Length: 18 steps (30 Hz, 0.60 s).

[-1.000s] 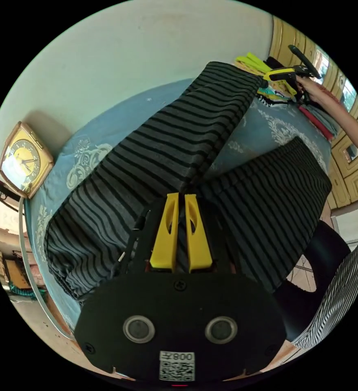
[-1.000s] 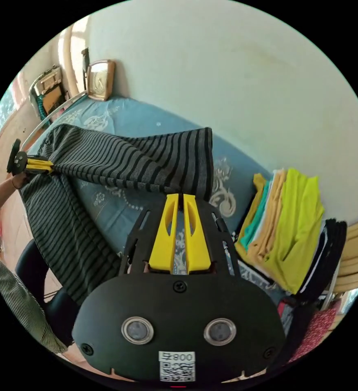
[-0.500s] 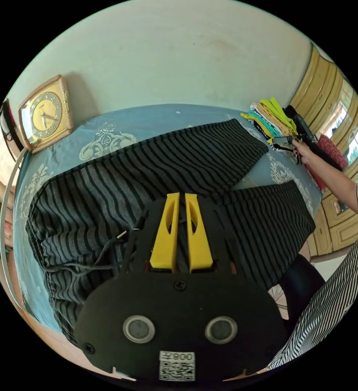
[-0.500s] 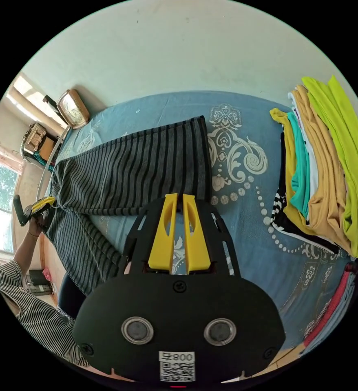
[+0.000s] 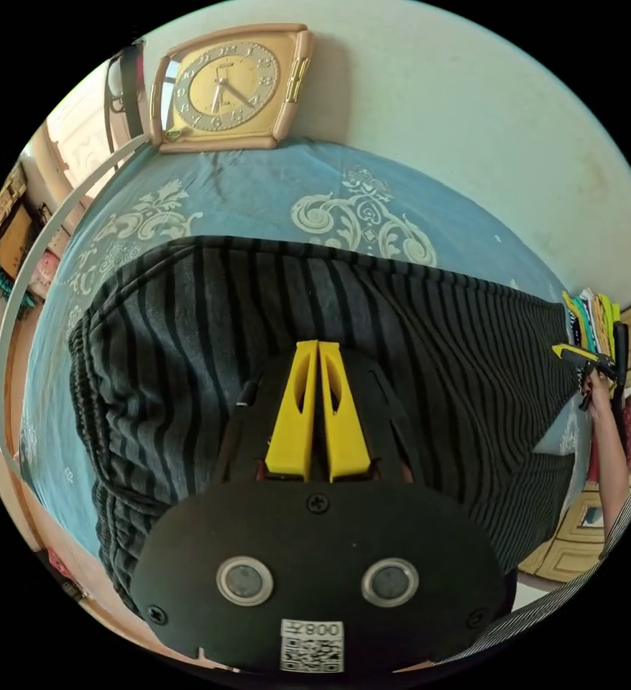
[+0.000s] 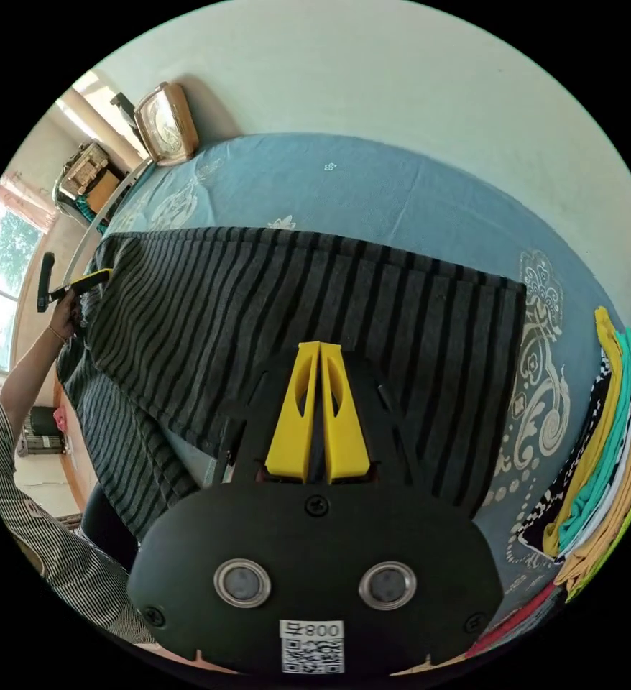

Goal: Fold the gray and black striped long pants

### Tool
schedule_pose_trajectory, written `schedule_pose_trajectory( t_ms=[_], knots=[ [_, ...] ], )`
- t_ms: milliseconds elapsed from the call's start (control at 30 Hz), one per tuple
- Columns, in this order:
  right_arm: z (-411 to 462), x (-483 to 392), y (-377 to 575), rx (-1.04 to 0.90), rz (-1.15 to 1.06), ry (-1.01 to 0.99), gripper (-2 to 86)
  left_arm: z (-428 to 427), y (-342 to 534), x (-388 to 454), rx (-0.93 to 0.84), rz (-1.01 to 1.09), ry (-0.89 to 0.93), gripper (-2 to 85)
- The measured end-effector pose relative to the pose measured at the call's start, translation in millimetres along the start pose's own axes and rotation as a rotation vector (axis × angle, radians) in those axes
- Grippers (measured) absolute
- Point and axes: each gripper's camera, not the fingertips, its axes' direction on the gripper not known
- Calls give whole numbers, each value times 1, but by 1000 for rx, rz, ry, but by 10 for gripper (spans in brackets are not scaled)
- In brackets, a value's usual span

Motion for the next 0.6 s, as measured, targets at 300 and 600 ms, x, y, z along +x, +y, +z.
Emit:
schedule_pose_trajectory(
  t_ms=[300,600],
  knots=[
    [36,-5,-33,-48,46,117,1,22,-45,-18,-31,11,-33,2],
    [14,-92,0,151,-111,-32,1,-11,-14,-86,47,-50,-245,3]
  ],
)
